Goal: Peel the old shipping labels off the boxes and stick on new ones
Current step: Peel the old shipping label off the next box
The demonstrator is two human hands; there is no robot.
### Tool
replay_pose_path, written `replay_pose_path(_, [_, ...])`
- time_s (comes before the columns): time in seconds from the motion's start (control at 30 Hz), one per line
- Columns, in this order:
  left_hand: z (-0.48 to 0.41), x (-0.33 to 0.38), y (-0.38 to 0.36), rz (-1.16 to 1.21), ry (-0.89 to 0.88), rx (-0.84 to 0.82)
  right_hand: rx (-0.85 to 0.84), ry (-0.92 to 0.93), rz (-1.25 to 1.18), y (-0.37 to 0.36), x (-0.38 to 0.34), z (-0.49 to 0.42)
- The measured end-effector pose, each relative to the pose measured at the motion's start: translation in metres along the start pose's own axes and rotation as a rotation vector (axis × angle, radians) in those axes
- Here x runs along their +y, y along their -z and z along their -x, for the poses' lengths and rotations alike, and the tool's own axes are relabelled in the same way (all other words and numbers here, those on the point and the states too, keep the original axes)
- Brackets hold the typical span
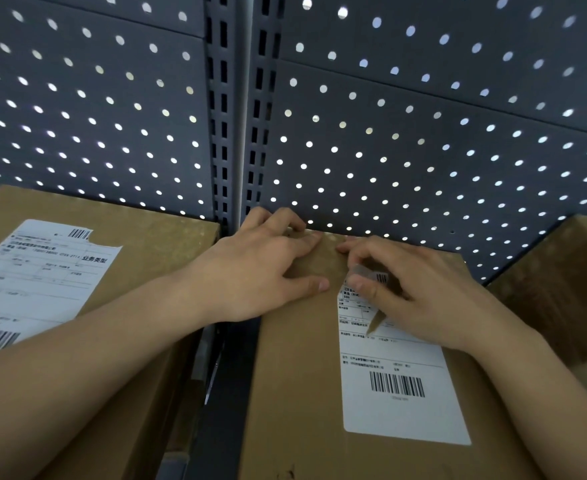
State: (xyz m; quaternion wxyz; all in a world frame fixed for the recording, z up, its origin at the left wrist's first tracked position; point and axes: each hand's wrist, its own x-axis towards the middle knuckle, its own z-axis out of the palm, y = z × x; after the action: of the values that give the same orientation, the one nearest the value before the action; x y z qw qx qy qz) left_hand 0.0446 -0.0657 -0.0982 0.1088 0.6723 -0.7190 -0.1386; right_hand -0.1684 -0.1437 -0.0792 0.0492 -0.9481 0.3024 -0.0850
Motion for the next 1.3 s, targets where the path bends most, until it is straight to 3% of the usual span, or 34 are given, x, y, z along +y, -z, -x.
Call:
replay_pose_path(0.27, [0.0005, 0.0012, 0.0013, -0.016, 0.001, -0.003, -0.031, -0.037, -0.198, -0.0008, 0.0044, -0.0009])
replay_pose_path(0.47, [0.0015, 0.0022, 0.0028, -0.011, 0.001, -0.023, -0.038, -0.034, -0.21, -0.001, 0.0042, -0.0011])
replay_pose_path(0.8, [0.0025, 0.0043, 0.0026, 0.002, 0.02, -0.038, -0.062, 0.031, -0.027, 0.0005, -0.0025, -0.0022])
replay_pose_path(1.3, [0.0028, 0.0054, 0.0036, -0.002, 0.019, -0.043, 0.167, 0.239, 0.057, -0.0038, 0.0034, 0.005])
